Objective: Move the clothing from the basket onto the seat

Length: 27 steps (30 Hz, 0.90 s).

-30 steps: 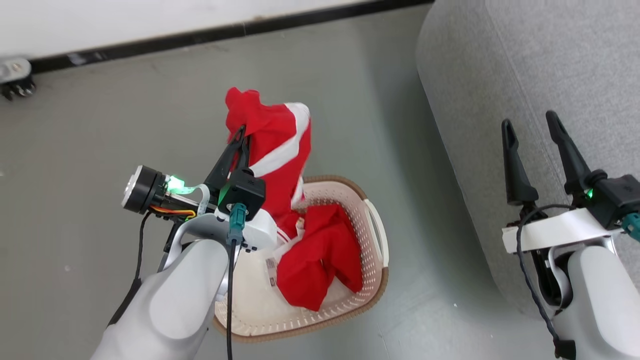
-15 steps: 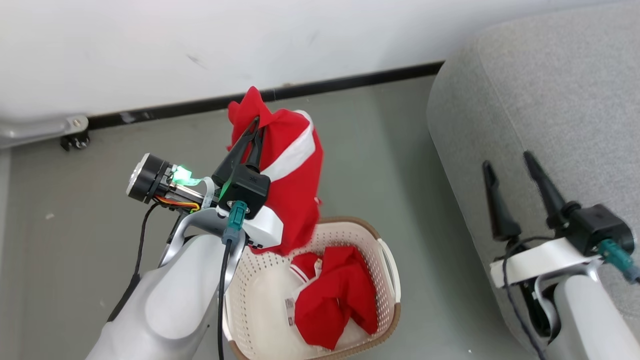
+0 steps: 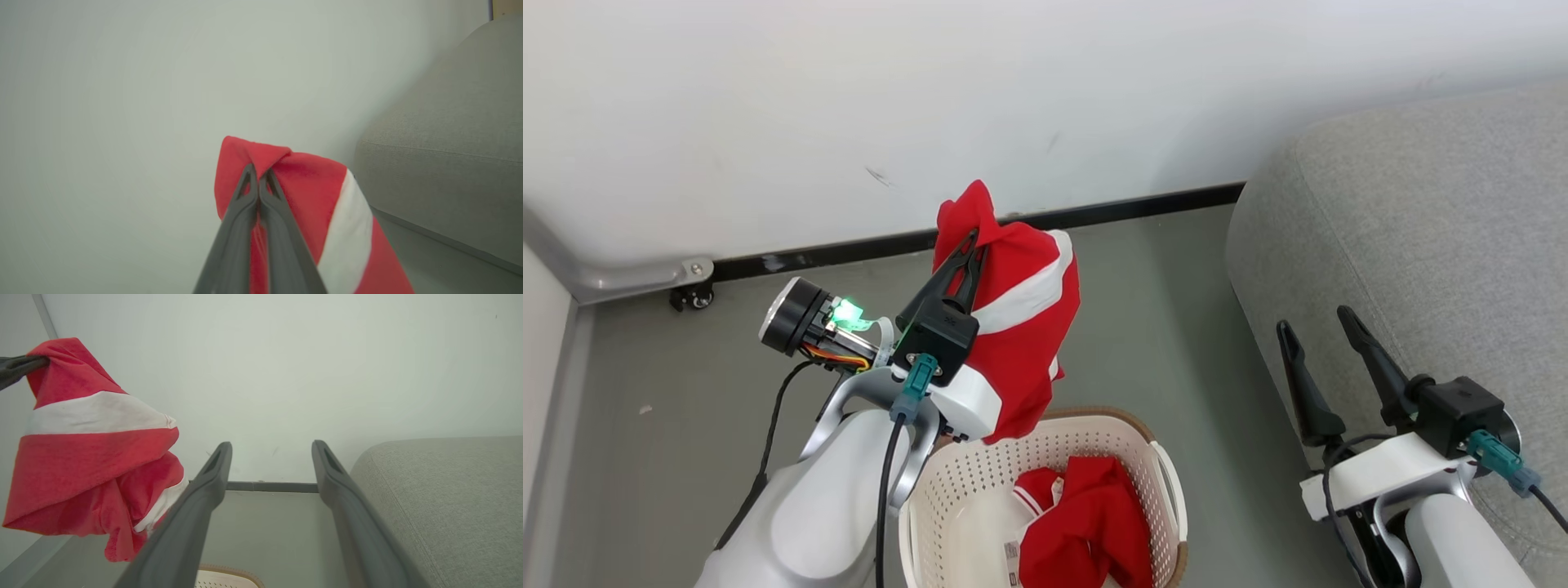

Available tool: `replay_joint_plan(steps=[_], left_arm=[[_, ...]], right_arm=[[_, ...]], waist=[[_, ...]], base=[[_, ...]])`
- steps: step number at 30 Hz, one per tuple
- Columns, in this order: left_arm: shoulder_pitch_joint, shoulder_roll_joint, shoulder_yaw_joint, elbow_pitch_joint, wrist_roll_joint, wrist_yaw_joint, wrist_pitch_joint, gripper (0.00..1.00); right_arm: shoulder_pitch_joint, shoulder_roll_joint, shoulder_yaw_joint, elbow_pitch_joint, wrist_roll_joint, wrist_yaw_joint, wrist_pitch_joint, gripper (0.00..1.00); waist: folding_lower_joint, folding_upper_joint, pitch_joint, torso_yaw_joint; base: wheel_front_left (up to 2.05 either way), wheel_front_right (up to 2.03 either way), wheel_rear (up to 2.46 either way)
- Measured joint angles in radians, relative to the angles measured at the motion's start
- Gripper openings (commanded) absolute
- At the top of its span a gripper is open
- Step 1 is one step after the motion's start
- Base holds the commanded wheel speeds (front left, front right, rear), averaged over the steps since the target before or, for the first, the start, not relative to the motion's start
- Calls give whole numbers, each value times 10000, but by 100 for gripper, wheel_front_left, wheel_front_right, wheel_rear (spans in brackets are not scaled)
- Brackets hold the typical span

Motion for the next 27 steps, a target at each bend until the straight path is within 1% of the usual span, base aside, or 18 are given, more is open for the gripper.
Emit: replay_joint_plan(steps=[7, 9, 16, 19, 27], left_arm=[[110, 6, -61, -167, -107, -232, 94, 0], [110, -2, -90, -253, -171, -385, 96, 0], [102, -104, -257, -706, -171, -583, 173, 0], [44, -148, -347, -920, -171, -761, 174, 0], [-377, -299, -508, -1517, -165, -1011, 234, 0]], right_arm=[[198, -236, 343, -2, 286, 0, 205, 100], [211, -316, 546, -8, 288, 0, 286, 100], [366, -696, 1358, -19, 368, 0, 583, 100], [360, -876, 1670, -27, 420, 0, 719, 100], [344, -1139, 2311, 4, 1101, 0, 1072, 100]], waist=[[0, 0, -473, 77], [0, 1, -588, 103], [0, 0, -900, 205], [0, 1, -992, 256], [0, 0, -1083, 373]], base=[[0, 0, 0], [0, 0, 0], [0, 0, 0], [0, 0, 0], [0, 0, 0]])
